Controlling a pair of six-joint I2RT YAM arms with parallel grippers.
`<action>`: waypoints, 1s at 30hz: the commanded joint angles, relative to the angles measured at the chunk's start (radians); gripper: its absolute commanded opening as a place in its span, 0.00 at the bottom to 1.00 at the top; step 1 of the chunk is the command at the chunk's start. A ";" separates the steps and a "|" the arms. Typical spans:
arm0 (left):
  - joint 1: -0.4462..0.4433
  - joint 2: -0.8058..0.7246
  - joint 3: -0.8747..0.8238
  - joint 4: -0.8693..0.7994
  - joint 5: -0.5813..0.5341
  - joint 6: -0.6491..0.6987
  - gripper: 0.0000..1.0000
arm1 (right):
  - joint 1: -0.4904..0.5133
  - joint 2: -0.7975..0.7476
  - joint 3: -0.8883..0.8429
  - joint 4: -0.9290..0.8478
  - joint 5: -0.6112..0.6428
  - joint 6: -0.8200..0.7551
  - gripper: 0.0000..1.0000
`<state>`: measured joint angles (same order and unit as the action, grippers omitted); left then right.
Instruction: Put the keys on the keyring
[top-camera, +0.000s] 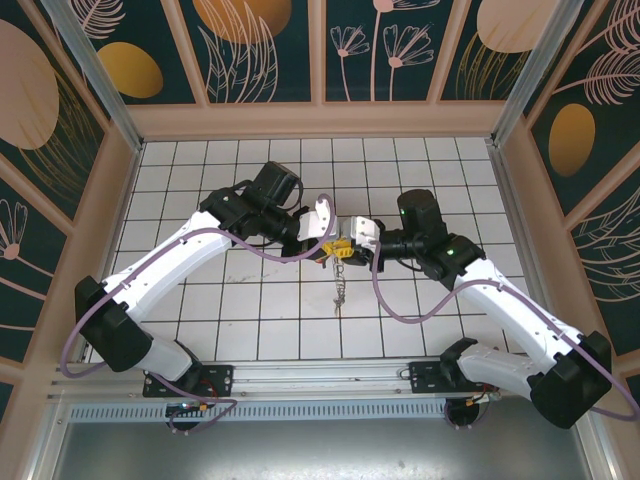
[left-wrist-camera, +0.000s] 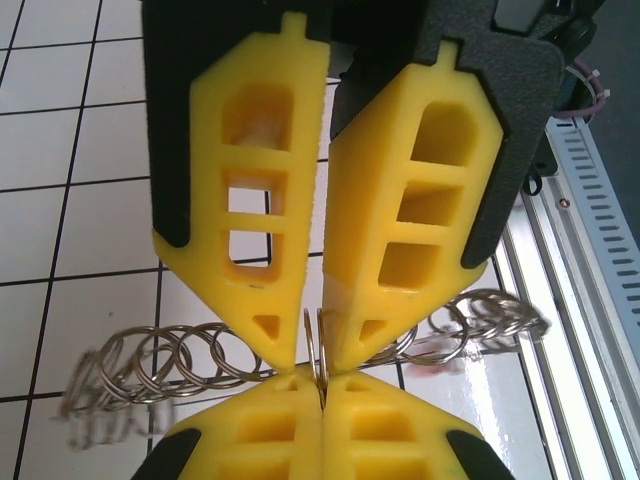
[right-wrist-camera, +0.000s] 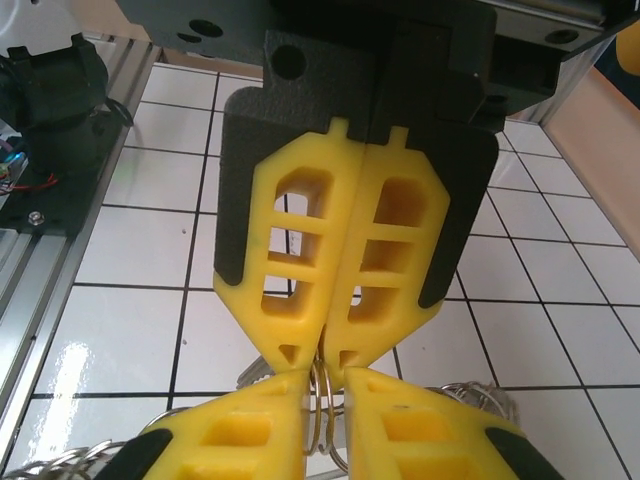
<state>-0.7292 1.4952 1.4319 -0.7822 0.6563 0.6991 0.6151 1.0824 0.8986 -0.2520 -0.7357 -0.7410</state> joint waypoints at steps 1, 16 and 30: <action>-0.003 -0.020 0.020 0.035 0.051 -0.002 0.00 | -0.002 0.013 -0.012 0.011 -0.036 0.034 0.18; -0.003 -0.059 -0.007 0.068 0.036 0.026 0.00 | -0.023 0.028 -0.043 0.072 -0.101 0.161 0.13; -0.002 -0.115 -0.103 0.185 -0.006 -0.003 0.11 | -0.062 0.022 -0.122 0.324 -0.181 0.407 0.00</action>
<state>-0.7273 1.4319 1.3575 -0.7097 0.6117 0.7025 0.5732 1.1152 0.8291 -0.0853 -0.8776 -0.4992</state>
